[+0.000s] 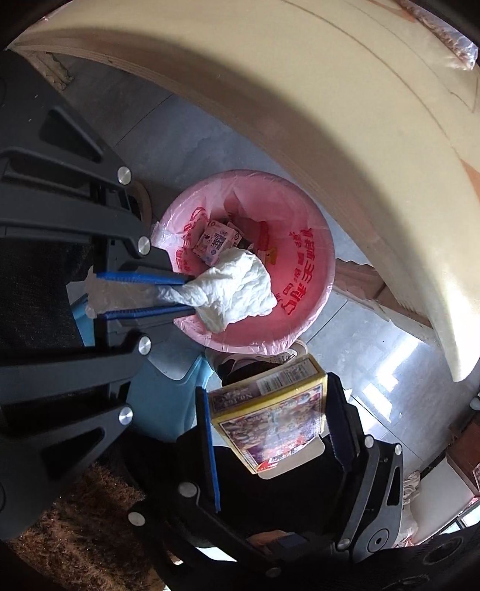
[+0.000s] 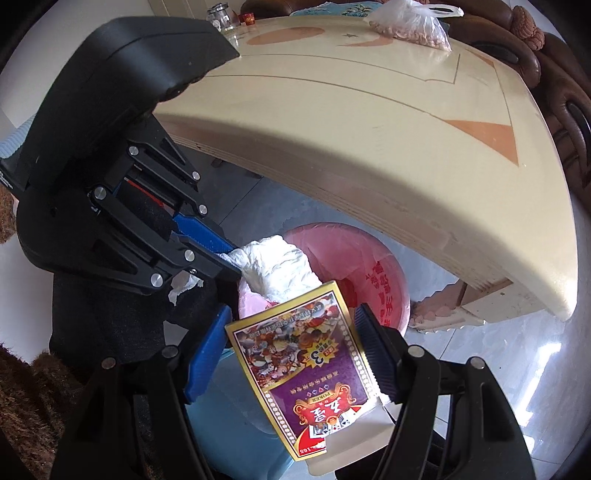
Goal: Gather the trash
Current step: 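Carry the tissue with the left tool while the right tool carries the card box over the bin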
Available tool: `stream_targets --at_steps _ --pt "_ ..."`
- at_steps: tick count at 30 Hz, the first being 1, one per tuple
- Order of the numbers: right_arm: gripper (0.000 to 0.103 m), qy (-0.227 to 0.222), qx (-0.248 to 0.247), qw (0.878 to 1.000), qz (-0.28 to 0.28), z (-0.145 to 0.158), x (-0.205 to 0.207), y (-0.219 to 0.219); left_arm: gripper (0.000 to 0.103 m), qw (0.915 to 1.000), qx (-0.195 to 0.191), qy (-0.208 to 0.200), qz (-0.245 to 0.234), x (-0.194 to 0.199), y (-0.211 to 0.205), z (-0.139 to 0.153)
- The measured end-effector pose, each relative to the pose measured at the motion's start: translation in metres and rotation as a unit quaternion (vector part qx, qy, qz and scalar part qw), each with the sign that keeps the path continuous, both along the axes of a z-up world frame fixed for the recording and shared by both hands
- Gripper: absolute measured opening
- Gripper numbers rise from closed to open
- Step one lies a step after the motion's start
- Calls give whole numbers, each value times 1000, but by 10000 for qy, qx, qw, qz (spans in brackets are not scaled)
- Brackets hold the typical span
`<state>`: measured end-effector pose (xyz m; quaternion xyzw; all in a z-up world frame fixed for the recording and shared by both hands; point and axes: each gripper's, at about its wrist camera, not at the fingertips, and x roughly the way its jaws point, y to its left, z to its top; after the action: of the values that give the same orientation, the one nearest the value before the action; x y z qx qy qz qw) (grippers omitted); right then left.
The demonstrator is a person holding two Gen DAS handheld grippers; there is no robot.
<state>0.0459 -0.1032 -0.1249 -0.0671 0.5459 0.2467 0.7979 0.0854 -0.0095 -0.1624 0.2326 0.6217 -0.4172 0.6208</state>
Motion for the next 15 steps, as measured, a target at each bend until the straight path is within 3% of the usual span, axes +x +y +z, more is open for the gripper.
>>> stream_targets --at_steps 7,15 --pt "67 289 66 9994 -160 -37 13 -5 13 9992 22 375 150 19 -3 -44" --pt "68 461 28 9988 -170 -74 22 -7 13 9957 -59 637 676 30 -10 -88"
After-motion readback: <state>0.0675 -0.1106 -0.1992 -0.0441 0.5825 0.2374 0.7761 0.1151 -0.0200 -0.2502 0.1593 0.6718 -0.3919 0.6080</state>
